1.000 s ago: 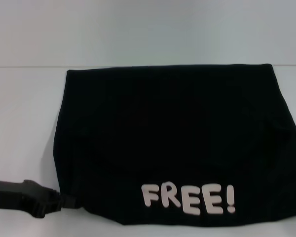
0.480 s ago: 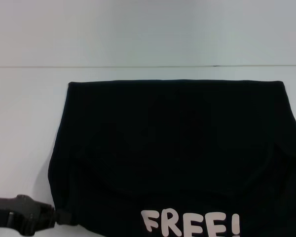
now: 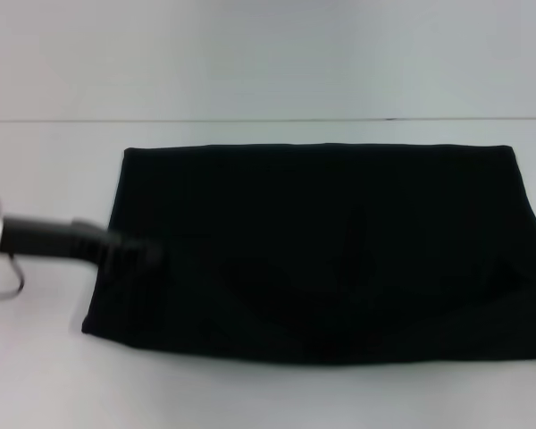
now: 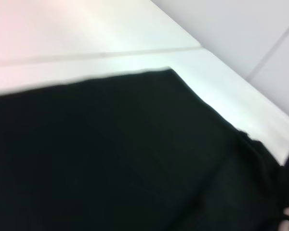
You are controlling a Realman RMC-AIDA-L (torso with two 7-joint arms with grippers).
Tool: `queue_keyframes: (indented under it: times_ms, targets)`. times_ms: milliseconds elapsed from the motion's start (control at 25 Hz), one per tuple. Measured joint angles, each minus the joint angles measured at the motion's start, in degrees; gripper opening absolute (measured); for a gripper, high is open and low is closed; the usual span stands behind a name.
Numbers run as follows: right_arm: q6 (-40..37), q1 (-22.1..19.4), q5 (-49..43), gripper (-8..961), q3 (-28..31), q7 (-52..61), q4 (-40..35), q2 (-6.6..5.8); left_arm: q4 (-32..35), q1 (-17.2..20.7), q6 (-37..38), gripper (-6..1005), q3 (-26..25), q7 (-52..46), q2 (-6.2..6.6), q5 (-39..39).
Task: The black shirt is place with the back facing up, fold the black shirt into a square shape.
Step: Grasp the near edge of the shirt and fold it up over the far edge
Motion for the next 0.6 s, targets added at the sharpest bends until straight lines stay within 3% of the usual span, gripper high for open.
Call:
queue_keyframes:
  times_ms: [240, 360, 400, 600]
  targets:
    - [9.11, 5.92, -0.16, 9, -4.13, 6.73, 0.21, -0.5, -7.33, -7.8, -14.64, 7, 2.26, -1.62, 2.56, 0.17]
    - [14.82, 8.18, -0.16, 11, -7.01, 9.75, 0.88, -0.67, -8.41, -9.34, -18.56, 8, 2.84, -1.97, 2.72, 0.12]
    - [16.56, 8.91, -0.17, 11, -7.9, 10.29, 1.44, -0.72, -9.62, -10.71, -24.48, 8, 4.13, -3.05, 2.75, 0.18]
    - [27.28, 13.25, -0.16, 14, -13.23, 11.9, 7.02, -1.53, -11.55, -11.73, -33.1, 8, 6.49, -3.7, 2.49, 0.19]
